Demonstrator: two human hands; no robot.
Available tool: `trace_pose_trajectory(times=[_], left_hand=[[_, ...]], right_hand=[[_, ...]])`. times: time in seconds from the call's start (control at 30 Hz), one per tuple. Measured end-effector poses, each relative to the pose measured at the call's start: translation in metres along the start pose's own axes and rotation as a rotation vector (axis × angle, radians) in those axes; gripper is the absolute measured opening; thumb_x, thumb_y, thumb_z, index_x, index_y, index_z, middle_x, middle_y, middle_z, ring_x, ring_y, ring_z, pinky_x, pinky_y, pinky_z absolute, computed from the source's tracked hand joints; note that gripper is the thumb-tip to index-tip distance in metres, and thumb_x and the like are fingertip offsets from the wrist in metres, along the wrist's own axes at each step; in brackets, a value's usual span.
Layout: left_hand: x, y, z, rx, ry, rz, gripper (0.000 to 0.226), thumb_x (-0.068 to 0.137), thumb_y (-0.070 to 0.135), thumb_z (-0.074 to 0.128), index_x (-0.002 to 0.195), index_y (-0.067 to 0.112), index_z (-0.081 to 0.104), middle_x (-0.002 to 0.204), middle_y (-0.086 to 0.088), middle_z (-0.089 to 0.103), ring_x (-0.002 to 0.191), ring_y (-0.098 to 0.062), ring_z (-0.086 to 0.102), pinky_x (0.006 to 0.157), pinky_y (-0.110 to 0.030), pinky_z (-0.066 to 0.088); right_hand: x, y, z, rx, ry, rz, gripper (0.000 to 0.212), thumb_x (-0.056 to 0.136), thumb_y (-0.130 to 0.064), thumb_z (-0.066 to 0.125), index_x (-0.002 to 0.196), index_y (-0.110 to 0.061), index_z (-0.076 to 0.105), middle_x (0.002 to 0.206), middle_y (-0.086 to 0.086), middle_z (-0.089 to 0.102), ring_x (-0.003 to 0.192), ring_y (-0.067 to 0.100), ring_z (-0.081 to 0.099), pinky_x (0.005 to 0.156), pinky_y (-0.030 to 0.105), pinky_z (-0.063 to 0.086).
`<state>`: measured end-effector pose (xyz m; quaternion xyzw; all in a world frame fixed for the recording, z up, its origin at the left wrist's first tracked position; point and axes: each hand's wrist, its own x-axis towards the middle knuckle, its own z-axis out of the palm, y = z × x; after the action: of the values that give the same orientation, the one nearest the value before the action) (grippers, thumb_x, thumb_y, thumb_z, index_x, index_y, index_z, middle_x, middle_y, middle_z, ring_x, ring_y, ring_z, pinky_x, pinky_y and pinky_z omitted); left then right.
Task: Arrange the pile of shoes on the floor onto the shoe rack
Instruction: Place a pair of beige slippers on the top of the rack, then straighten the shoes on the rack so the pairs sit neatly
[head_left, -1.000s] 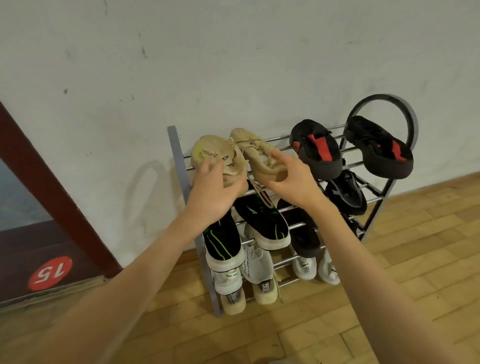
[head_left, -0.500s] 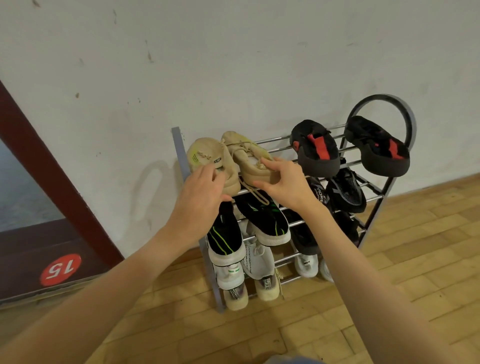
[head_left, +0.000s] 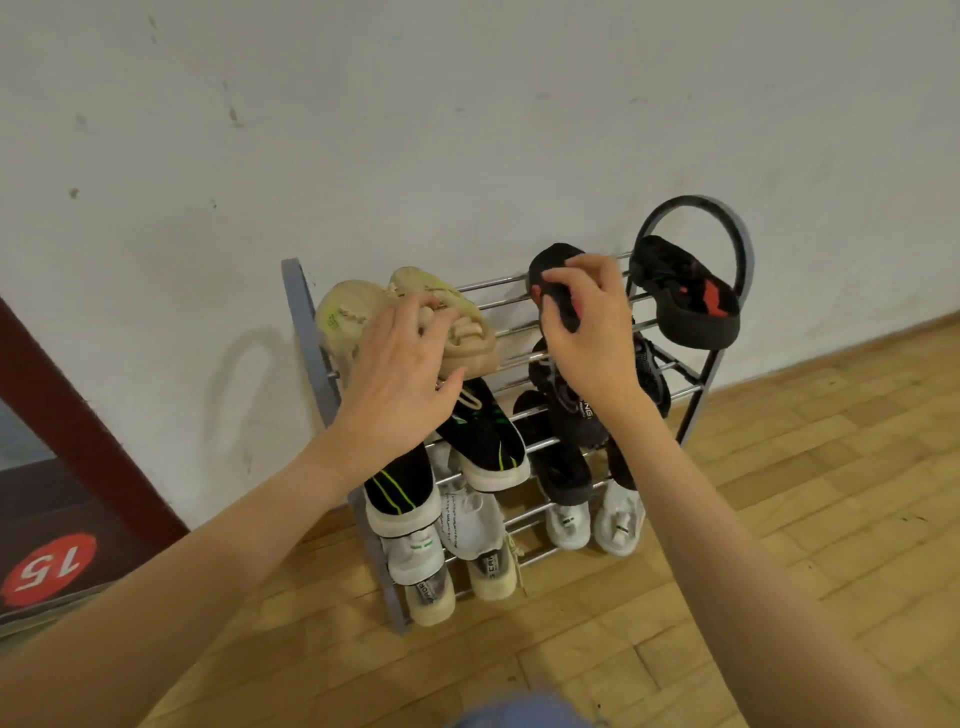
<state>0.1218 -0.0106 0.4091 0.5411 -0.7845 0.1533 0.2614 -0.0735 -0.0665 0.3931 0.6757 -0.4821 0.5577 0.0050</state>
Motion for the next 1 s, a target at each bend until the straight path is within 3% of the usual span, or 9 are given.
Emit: trace_pose_trajectory(times=[0.13, 0.23, 0.37, 0.47, 0.6, 0.67, 0.83, 1.0], left_hand=[[0.034, 0.026, 0.014, -0.084, -0.087, 0.075, 0.053, 0.089, 0.035, 0.06, 0.137, 0.018, 0.046, 0.136, -0.003, 0.042, 0.124, -0.022, 0.044, 0.101, -0.034, 0.037], [0.063, 0.043, 0.034, -0.166, -0.204, 0.128, 0.069, 0.085, 0.044, 0.064, 0.144, 0.018, 0.039, 0.142, -0.004, 0.039, 0.13, -0.022, 0.04, 0.104, -0.034, 0.035], [0.093, 0.053, 0.063, -0.193, -0.338, 0.163, 0.086, 0.082, 0.048, 0.067, 0.151, 0.016, 0.028, 0.155, -0.007, 0.027, 0.141, -0.025, 0.029, 0.114, -0.038, 0.027], [0.108, 0.054, 0.078, -0.231, -0.409, 0.145, 0.083, 0.083, 0.047, 0.067, 0.151, 0.016, 0.029, 0.157, -0.005, 0.027, 0.142, -0.022, 0.028, 0.115, -0.036, 0.025], [0.114, 0.06, 0.082, -0.227, -0.416, 0.155, 0.055, 0.087, 0.039, 0.065, 0.134, 0.014, 0.053, 0.127, -0.008, 0.059, 0.116, -0.026, 0.054, 0.095, -0.039, 0.044], [0.115, 0.063, 0.08, -0.183, -0.439, 0.176, 0.044, 0.088, 0.037, 0.063, 0.124, 0.012, 0.058, 0.112, -0.007, 0.064, 0.103, -0.025, 0.058, 0.084, -0.038, 0.047], [0.118, 0.067, 0.076, -0.148, -0.442, 0.159, 0.052, 0.086, 0.037, 0.066, 0.129, 0.01, 0.057, 0.12, -0.011, 0.065, 0.11, -0.027, 0.058, 0.091, -0.041, 0.046], [0.121, 0.066, 0.076, -0.082, -0.451, 0.199, 0.054, 0.087, 0.041, 0.064, 0.132, 0.014, 0.055, 0.121, -0.007, 0.065, 0.112, -0.024, 0.057, 0.088, -0.034, 0.045]], right_hand=[[0.002, 0.052, -0.025, -0.223, 0.286, 0.154, 0.018, 0.083, -0.013, 0.059, 0.099, -0.009, 0.066, 0.12, 0.013, 0.051, 0.112, 0.024, 0.048, 0.093, 0.035, 0.046], [0.003, 0.087, -0.03, -0.431, 0.268, 0.212, 0.032, 0.079, -0.017, 0.058, 0.11, -0.014, 0.064, 0.134, 0.016, 0.046, 0.127, 0.034, 0.039, 0.106, 0.048, 0.033], [0.007, 0.104, -0.025, -0.467, 0.297, 0.42, 0.063, 0.081, -0.033, 0.061, 0.14, -0.025, 0.042, 0.154, 0.02, 0.018, 0.142, 0.038, 0.018, 0.113, 0.052, 0.02], [0.004, 0.117, -0.023, -0.444, 0.227, 0.543, 0.063, 0.083, -0.044, 0.063, 0.14, -0.03, 0.041, 0.155, 0.022, 0.014, 0.143, 0.039, 0.015, 0.114, 0.052, 0.015], [0.01, 0.137, -0.039, -0.44, 0.159, 0.49, 0.044, 0.083, -0.036, 0.066, 0.125, -0.027, 0.057, 0.15, 0.017, 0.025, 0.138, 0.038, 0.022, 0.114, 0.051, 0.017], [0.016, 0.147, -0.049, -0.373, 0.175, 0.44, 0.039, 0.08, -0.035, 0.068, 0.118, -0.026, 0.063, 0.147, 0.013, 0.03, 0.136, 0.035, 0.025, 0.114, 0.048, 0.018], [0.025, 0.173, -0.058, -0.176, 0.165, 0.408, 0.036, 0.079, -0.035, 0.071, 0.113, -0.023, 0.065, 0.143, 0.008, 0.039, 0.135, 0.028, 0.033, 0.113, 0.042, 0.017], [0.046, 0.19, -0.045, -0.212, 0.154, 0.343, 0.035, 0.078, -0.035, 0.072, 0.109, -0.019, 0.066, 0.131, 0.008, 0.046, 0.126, 0.027, 0.042, 0.111, 0.04, 0.026]])
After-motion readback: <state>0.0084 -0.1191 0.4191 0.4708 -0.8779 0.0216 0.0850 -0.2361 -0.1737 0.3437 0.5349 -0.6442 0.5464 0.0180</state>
